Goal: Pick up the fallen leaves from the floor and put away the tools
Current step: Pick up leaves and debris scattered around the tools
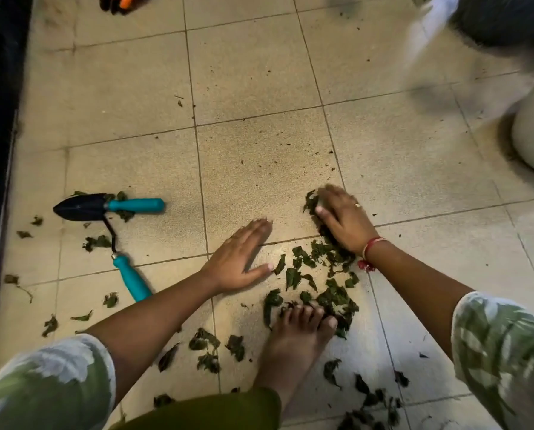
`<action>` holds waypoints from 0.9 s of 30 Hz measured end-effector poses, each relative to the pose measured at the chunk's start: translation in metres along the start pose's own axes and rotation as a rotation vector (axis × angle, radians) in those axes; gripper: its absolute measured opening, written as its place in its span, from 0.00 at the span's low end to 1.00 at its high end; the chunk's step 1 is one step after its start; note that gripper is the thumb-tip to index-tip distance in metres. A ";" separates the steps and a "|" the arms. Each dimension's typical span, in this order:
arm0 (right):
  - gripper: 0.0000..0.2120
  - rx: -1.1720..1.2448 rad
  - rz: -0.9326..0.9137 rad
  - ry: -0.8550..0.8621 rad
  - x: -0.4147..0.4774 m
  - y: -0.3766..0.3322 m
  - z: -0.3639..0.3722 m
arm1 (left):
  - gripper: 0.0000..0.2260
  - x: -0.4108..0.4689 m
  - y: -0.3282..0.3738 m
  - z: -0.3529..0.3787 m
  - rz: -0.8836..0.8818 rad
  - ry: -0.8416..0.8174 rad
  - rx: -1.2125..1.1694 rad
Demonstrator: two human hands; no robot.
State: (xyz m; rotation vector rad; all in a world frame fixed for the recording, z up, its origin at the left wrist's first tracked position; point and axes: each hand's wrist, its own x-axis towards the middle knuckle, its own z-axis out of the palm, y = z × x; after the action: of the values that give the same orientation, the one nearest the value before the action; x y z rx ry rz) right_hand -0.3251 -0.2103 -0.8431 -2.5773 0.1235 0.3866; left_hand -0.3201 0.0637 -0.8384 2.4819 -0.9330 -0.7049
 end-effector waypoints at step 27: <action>0.39 -0.367 -0.145 -0.105 -0.102 0.014 0.039 | 0.53 0.028 0.028 0.013 0.091 -0.237 0.408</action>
State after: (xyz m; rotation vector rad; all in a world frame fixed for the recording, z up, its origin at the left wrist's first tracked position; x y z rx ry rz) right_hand -0.4342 -0.2011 -0.8512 -2.8937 -0.1886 0.5299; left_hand -0.3233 0.0225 -0.8425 2.7168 -1.3892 -0.8639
